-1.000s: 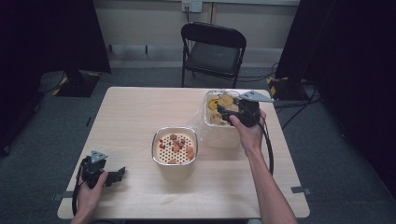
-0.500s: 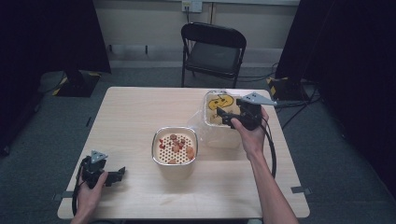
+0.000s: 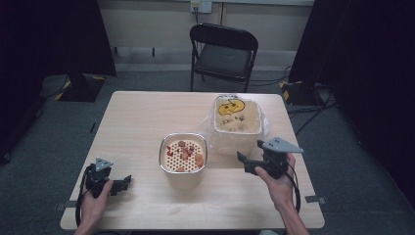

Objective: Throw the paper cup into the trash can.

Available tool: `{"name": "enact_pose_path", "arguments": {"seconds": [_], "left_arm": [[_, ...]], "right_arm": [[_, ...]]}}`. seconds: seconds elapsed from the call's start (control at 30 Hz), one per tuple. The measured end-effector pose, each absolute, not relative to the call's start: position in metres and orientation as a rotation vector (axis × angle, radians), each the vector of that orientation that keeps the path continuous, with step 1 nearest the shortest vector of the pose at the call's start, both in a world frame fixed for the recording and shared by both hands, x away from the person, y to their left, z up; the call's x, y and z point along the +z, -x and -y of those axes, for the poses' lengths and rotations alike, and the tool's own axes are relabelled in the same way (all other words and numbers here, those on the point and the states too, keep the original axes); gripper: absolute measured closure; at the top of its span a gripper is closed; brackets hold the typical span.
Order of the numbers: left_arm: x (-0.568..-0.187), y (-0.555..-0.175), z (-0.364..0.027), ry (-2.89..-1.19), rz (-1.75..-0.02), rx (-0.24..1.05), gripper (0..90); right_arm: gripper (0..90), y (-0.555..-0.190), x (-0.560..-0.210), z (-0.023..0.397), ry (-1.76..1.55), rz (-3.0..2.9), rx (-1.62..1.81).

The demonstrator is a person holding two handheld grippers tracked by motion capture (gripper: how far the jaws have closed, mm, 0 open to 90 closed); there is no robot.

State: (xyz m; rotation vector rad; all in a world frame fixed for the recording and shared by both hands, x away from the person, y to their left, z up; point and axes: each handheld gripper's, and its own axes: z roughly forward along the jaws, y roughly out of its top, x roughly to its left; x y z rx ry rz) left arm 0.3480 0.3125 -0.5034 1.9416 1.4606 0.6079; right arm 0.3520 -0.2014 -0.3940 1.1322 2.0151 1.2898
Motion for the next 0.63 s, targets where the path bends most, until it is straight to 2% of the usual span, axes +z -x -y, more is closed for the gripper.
{"name": "enact_pose_path", "arguments": {"seconds": [0.07,0.2,0.23,0.37,0.63], "left_arm": [[-0.503,-0.348,-0.312,-1.942,-1.46,0.607,0.0],[-0.503,-0.348,-0.312,-1.942,-1.46,0.607,0.0],[-0.503,-0.348,-0.312,-1.942,-1.461,0.608,0.0],[-0.503,-0.348,-0.312,-1.942,-1.46,0.607,0.0],[-0.503,-0.348,-0.312,-1.942,-1.46,0.607,0.0]], "right_arm": [[14.9,-0.35,-0.4,0.204,-1.145,-2.021,1.284],[14.9,-0.345,-0.436,0.212,-1.215,-2.069,1.218],[14.9,-0.345,-0.454,0.213,-1.253,-2.096,1.168],[14.9,-0.349,-0.481,0.211,-1.275,-2.16,1.056],[14.1,-0.347,-0.5,0.205,-1.276,-2.207,0.959]]}}
